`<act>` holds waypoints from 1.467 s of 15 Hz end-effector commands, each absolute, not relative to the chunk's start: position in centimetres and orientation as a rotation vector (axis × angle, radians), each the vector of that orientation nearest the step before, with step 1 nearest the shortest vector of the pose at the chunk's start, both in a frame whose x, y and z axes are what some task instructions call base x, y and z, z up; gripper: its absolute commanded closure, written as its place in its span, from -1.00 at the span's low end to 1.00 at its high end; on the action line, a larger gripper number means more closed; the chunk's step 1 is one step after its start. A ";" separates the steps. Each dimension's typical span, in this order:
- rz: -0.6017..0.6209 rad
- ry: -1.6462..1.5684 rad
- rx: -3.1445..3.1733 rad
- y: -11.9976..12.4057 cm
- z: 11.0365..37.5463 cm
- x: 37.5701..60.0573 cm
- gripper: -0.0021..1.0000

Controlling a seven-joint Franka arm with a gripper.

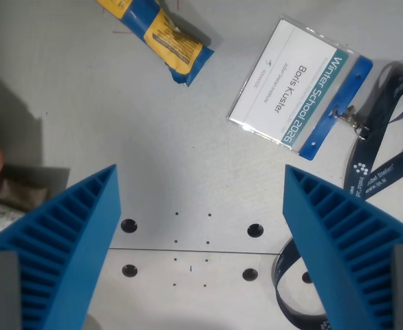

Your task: Move above the blue bag

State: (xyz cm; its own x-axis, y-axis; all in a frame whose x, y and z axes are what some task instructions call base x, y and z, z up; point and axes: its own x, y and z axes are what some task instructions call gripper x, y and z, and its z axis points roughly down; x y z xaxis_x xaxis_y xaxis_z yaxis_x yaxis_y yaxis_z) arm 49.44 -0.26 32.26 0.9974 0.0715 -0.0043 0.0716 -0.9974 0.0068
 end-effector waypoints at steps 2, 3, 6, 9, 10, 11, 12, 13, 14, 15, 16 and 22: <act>-0.001 0.112 3.133 -0.3 32.4 49.4 -1.00; -0.001 0.112 3.133 -0.3 32.4 49.4 -1.00; 0.000 0.136 3.132 -0.2 32.4 49.4 -1.00; 0.003 0.190 3.128 -0.2 32.2 49.5 -1.00; 0.007 0.214 3.127 -0.2 32.1 49.5 -1.00; 0.011 0.243 3.125 -0.1 32.0 49.6 -1.00; 0.016 0.273 3.122 -0.1 31.8 49.6 -1.00; 0.022 0.303 3.119 0.0 31.6 49.7 -1.00; 0.027 0.337 3.115 0.1 31.4 49.8 -1.00; 0.032 0.377 3.110 0.1 31.2 49.9 -1.00; 0.039 0.413 3.105 0.2 31.0 50.0 -1.00; 0.069 0.685 3.053 0.9 29.0 50.6 -1.00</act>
